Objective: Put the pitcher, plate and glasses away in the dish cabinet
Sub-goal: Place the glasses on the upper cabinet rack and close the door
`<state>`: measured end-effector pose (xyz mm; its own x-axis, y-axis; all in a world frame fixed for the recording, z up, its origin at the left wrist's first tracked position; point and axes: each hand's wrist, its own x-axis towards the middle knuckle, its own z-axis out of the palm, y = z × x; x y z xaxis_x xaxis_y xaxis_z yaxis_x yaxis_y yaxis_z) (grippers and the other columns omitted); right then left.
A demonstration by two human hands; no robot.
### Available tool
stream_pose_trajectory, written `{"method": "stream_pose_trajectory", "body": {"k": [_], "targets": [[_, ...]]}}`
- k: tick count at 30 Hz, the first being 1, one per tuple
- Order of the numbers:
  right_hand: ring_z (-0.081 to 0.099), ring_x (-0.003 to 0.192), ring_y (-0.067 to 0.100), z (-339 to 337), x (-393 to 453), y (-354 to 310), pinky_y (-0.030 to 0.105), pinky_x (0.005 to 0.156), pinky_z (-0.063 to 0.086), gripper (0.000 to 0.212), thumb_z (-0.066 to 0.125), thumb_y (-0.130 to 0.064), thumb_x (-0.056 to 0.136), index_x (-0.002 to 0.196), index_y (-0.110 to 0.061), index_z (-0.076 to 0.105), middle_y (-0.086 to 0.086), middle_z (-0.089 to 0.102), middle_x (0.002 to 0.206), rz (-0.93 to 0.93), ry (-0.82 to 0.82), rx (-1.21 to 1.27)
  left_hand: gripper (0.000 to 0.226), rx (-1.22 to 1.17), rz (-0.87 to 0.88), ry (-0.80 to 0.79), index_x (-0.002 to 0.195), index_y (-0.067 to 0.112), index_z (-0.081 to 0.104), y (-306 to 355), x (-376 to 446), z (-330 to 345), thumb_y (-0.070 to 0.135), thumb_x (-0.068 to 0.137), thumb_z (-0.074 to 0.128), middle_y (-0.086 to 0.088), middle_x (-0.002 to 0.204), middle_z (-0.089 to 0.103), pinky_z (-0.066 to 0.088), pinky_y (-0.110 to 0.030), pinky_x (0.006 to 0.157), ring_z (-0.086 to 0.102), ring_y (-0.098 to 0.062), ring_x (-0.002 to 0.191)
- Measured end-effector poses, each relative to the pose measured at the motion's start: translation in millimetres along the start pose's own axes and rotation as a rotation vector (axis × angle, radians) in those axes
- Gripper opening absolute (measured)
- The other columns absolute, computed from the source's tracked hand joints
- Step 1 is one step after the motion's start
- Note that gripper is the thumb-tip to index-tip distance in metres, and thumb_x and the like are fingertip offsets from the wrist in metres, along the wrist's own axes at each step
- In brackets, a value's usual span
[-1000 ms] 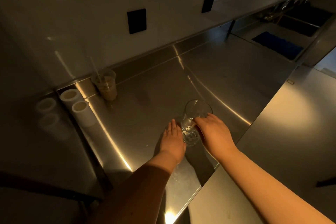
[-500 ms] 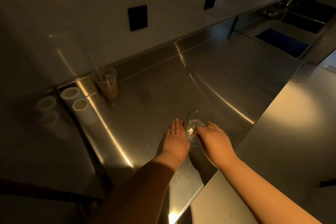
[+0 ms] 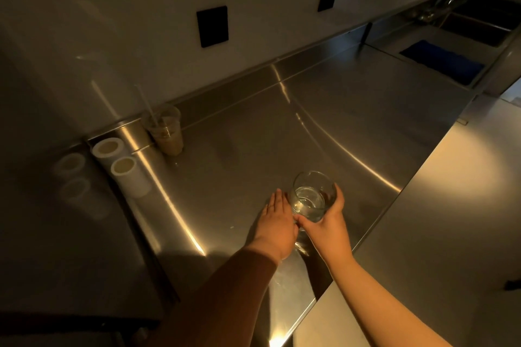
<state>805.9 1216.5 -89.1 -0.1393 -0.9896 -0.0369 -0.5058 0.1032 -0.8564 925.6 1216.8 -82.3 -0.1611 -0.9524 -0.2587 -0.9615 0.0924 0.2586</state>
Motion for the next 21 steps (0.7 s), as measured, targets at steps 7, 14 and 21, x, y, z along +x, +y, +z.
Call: {"method": "stream_pose_trajectory", "body": {"k": [7,14,21], "targets": [[0.047,0.117,0.011,8,10,8,0.021,0.095,0.038,0.114,0.09,-0.021,0.055,0.144,-0.018,0.019,0.004,0.049,0.133,-0.007,0.01,0.107,0.066,0.001,0.01,0.007,0.146,0.0,-0.006,-2,3,3,0.029,0.101,0.032,-0.018,0.156,-0.007,0.006,-0.035,0.118,-0.004,-0.027,0.144],[0.047,0.113,0.001,17,16,15,0.004,0.086,0.034,0.109,0.091,-0.023,0.053,0.141,-0.021,0.026,-0.013,0.046,0.122,0.003,0.017,0.207,0.066,-0.038,-0.007,0.024,0.147,0.001,-0.005,-3,4,5,0.027,0.1,0.034,-0.016,0.156,-0.006,0.004,-0.033,0.117,-0.003,-0.026,0.144],[0.053,0.095,-0.007,16,17,13,0.005,0.077,0.036,0.09,0.09,-0.035,0.051,0.125,-0.031,0.038,-0.022,0.053,0.106,-0.033,0.058,0.13,0.066,-0.027,-0.008,0.012,0.147,0.001,-0.005,-4,5,6,0.025,0.1,0.034,-0.017,0.156,-0.005,0.004,-0.033,0.118,-0.002,-0.026,0.144]]}}
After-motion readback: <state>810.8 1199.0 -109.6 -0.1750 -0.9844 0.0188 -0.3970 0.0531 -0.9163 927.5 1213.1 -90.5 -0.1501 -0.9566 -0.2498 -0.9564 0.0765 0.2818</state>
